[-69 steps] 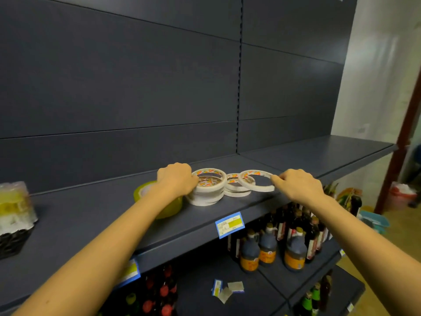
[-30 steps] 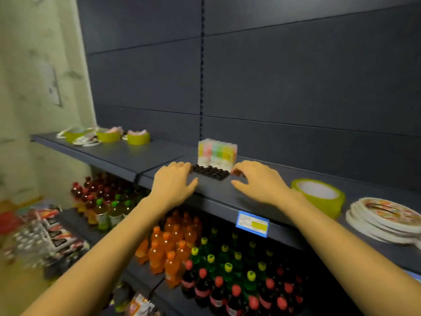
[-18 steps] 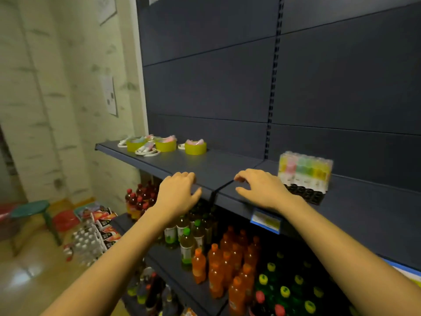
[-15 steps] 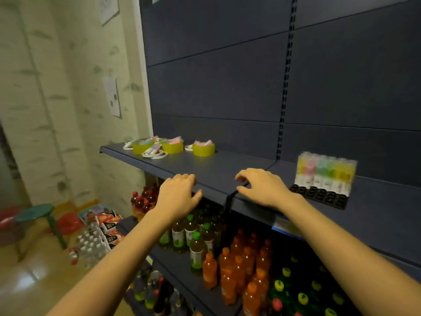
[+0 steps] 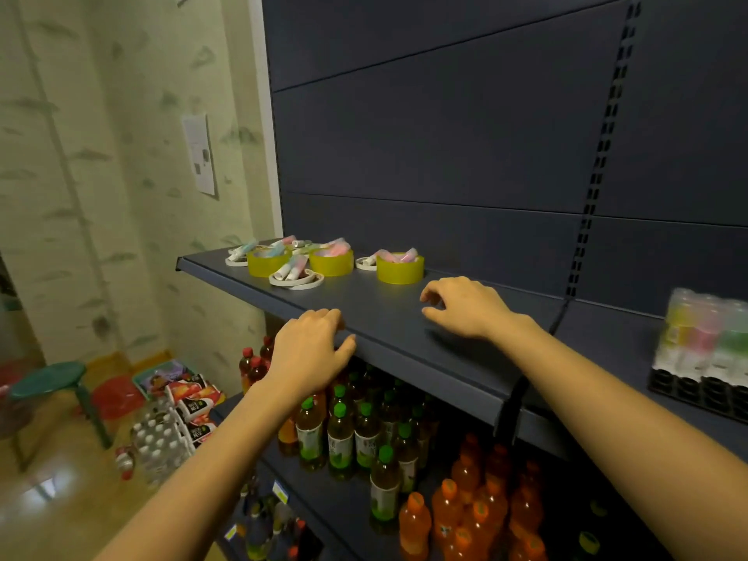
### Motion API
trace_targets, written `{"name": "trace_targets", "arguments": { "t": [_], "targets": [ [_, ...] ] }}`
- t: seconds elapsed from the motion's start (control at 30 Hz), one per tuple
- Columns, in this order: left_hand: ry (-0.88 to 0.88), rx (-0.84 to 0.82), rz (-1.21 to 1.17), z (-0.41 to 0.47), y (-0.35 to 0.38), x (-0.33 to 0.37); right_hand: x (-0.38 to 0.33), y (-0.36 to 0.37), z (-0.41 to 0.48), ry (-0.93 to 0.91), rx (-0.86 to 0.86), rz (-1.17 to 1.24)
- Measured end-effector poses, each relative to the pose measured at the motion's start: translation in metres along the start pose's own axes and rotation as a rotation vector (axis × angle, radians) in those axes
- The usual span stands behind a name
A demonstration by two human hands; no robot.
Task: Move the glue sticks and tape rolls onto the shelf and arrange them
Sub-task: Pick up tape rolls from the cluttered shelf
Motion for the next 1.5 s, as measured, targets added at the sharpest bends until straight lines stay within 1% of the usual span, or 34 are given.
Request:
{"name": "trace_targets", "arguments": {
  "t": [0.2, 0.3, 0.47, 0.6, 0.73, 0.83, 0.9, 1.0, 1.1, 1.23, 1.3, 1.4, 1.5],
  "targets": [
    [0.0, 0.052, -0.015, 0.069, 0.02, -0.034, 0.019, 0.014, 0.083, 0.062, 0.021, -0.058],
    [0.023, 0.022, 0.006, 0.104, 0.031, -0.046, 0.031, 0.019, 0.123, 0.093, 0.0, -0.043],
    [0.054, 0.055, -0.004, 0.152, 0.049, -0.066, 0.035, 0.034, 0.185, 0.094, -0.067, 0.035],
    [0.067, 0.034, -0.007, 0.175, 0.062, -0.077, 0.031, 0.052, 0.217, 0.1, -0.104, 0.093],
    [0.081, 0.056, -0.053, 0.199, 0.072, -0.082, 0.035, 0.065, 0.24, 0.13, -0.125, 0.03],
    [0.125, 0.033, -0.082, 0.214, 0.079, -0.085, 0.037, 0.068, 0.25, 0.13, -0.123, 0.034],
    [0.147, 0.021, -0.093, 0.225, 0.084, -0.086, 0.038, 0.064, 0.252, 0.133, -0.079, 0.064],
    [0.199, -0.018, -0.117, 0.246, 0.095, -0.082, 0.043, 0.048, 0.246, 0.162, 0.082, 0.156],
    [0.255, -0.113, -0.153, 0.274, 0.107, -0.072, 0.052, 0.027, 0.232, 0.208, 0.25, 0.239],
    [0.311, -0.239, -0.207, 0.303, 0.126, -0.05, 0.062, 0.008, 0.203, 0.317, 0.392, 0.309],
    [0.345, -0.287, -0.212, 0.309, 0.137, -0.037, 0.064, 0.004, 0.186, 0.378, 0.422, 0.33],
    [0.33, -0.392, -0.275, 0.314, 0.151, -0.023, 0.064, 0.001, 0.162, 0.449, 0.419, 0.293],
    [0.336, -0.422, -0.287, 0.319, 0.163, -0.014, 0.062, 0.002, 0.143, 0.505, 0.421, 0.268]
  ]
}}
Point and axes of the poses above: each hand's wrist, its own z-axis towards the middle knuckle, its own y-axis out of the palm, x = y × z, the point moved 1 cm from there along z, towards the middle knuckle, and after that the axes turned 2 degrees about -y, right-handed, at the moved point
